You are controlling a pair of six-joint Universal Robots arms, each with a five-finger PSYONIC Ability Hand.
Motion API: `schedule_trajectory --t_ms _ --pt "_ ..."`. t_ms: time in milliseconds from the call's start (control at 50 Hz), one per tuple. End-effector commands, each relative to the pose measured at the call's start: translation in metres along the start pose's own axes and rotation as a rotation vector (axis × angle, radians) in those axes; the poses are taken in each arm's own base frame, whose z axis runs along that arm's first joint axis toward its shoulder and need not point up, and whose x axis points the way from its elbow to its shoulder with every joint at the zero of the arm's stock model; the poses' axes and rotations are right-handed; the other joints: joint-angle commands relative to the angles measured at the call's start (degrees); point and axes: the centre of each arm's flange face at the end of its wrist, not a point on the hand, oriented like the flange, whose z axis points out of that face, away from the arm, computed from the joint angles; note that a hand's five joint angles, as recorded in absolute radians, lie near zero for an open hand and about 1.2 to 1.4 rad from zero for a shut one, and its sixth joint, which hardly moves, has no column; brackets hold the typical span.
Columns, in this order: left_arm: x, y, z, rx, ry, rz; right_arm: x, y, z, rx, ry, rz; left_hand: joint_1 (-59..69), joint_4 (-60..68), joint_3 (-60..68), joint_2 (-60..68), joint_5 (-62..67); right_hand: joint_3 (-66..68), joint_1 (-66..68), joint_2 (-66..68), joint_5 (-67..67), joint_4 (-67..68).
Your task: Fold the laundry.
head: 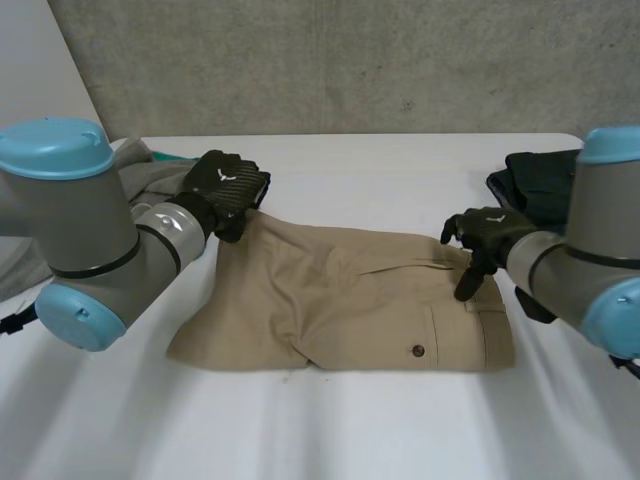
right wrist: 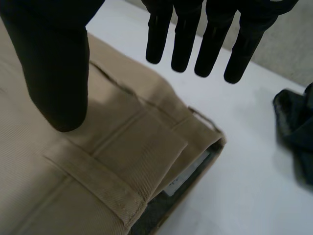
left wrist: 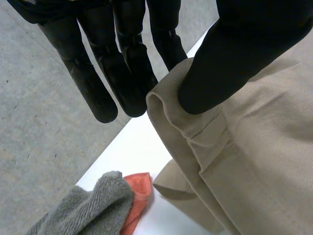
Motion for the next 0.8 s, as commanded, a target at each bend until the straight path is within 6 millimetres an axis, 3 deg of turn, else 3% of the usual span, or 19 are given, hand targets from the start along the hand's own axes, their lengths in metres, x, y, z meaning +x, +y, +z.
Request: schedule_trajectory --t_ms 20,100,260,420,500,520,540,580,660,740,800 --pt "0.006 -0.001 0.007 0.046 0.01 0.006 -0.004 0.014 0.037 -0.033 -0.015 0.037 14.6 11.0 11.5 11.2 12.2 52.1 52.0 52.4 51.9 52.0" --pt "0.005 0.002 0.019 0.07 -0.006 0.008 -0.003 -0.002 0.041 0.043 -0.02 0.058 14.6 11.0 11.5 11.2 12.2 52.2 52.1 52.5 52.0 52.1" --pt "-0.015 0.006 0.048 0.147 -0.131 -0.004 0.01 -0.035 0.038 0.266 0.102 0.019 14.6 11.0 11.5 11.2 12.2 52.2 52.1 52.5 52.0 52.1" --pt "-0.019 0.022 0.081 0.188 -0.169 -0.014 -0.005 -0.027 0.046 0.36 0.16 -0.087 14.6 11.0 11.5 11.2 12.2 52.2 52.1 52.5 52.0 52.1" --pt "-0.006 0.034 0.095 0.175 -0.142 -0.039 -0.008 -0.017 0.06 0.376 0.22 -0.129 14.6 11.0 11.5 11.2 12.2 52.2 52.1 52.5 52.0 52.1" --pt "0.001 0.036 0.098 0.172 -0.12 -0.047 -0.009 -0.015 0.063 0.376 0.249 -0.143 8.0 4.4 4.9 4.6 5.5 14.9 14.8 15.2 14.7 14.8" --pt "0.005 0.036 0.099 0.172 -0.106 -0.051 -0.009 -0.015 0.064 0.376 0.266 -0.149 -12.1 -15.7 -15.2 -15.5 -14.5 -11.5 -11.5 -11.2 -11.7 -11.5" --pt "0.014 0.034 0.096 0.156 -0.08 -0.052 -0.01 -0.017 0.064 0.381 0.291 -0.16 -55.4 -59.0 -58.5 -58.8 -57.8 -17.8 -17.9 -17.5 -18.0 -17.9" --pt "0.008 0.018 0.083 0.156 -0.097 -0.04 -0.007 -0.035 0.048 0.419 0.316 -0.167 -55.4 -59.0 -58.5 -58.8 -57.8 -17.8 -17.9 -17.5 -18.0 -17.9" --pt "-0.014 -0.003 0.061 0.188 -0.153 -0.045 0.002 -0.063 0.002 0.465 0.264 -0.195 -55.4 -59.0 -58.5 -58.8 -57.8 -17.8 -17.9 -17.5 -18.0 -17.9" --pt "-0.022 -0.014 0.04 0.199 -0.168 -0.071 0.004 -0.058 -0.024 0.398 0.191 -0.203 -55.4 -59.0 -58.5 -58.8 -57.8 -17.8 -17.9 -17.5 -18.0 -17.9"
